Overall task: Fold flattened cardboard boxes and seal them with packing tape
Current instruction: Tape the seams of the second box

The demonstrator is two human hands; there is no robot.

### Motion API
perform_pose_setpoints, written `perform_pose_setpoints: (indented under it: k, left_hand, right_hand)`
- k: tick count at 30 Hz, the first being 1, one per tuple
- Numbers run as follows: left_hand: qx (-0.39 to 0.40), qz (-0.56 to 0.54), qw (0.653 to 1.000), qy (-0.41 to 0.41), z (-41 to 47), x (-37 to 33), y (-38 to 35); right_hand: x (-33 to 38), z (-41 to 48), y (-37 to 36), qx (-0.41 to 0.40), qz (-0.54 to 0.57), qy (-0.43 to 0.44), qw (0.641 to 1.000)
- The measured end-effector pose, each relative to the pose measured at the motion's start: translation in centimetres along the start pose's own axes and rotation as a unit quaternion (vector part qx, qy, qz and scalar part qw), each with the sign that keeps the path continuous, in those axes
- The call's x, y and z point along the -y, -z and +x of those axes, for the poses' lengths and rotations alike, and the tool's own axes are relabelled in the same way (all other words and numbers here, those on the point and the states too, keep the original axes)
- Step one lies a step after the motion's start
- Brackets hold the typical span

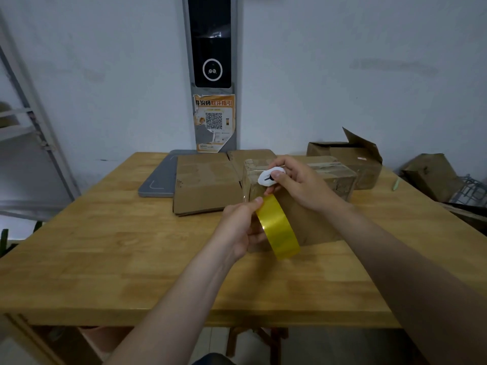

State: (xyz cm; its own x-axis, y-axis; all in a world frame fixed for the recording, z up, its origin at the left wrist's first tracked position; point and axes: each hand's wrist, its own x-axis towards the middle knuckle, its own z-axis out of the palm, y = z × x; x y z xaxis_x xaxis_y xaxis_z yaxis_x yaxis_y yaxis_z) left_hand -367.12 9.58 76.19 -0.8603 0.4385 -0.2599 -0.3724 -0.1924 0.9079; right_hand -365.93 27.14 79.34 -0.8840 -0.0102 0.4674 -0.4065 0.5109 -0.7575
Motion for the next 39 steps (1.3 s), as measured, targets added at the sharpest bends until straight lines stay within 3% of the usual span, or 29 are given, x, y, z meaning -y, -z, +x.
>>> perform_pose_setpoints:
  k: [13, 20, 25, 31, 34, 39]
  left_hand:
    - [0.014, 0.016, 0.997, 0.079, 0.8, 1.4, -0.2]
    - [0.021, -0.011, 0.999, 0.044, 1.5, 2.4, 0.7]
    - [0.037, -0.018, 0.999, 0.033, 1.5, 3.0, 1.3]
    - [0.047, -0.007, 0.998, 0.032, 1.1, 2.7, 1.4]
    - [0.052, 0.005, 0.998, 0.03, 0.9, 2.5, 1.8]
    - [0.069, 0.008, 0.997, 0.028, 0.6, 2.5, 2.7]
  right_hand:
    - [0.1, 0.0, 0.1, 0.023, 0.016, -0.006, 1.0]
    - [2.2, 0.6, 0.6, 0.065, -0.076, -0.024, 0.995]
    - [4.2, 1.1, 1.2, 0.139, -0.165, -0.033, 0.976]
    - [6.0, 1.2, 0.8, 0.179, -0.271, 0.025, 0.945]
    - [5.9, 0.8, 0.2, 0.184, -0.327, 0.045, 0.926]
    - [5.9, 0.4, -0.3, 0.165, -0.34, 0.051, 0.924]
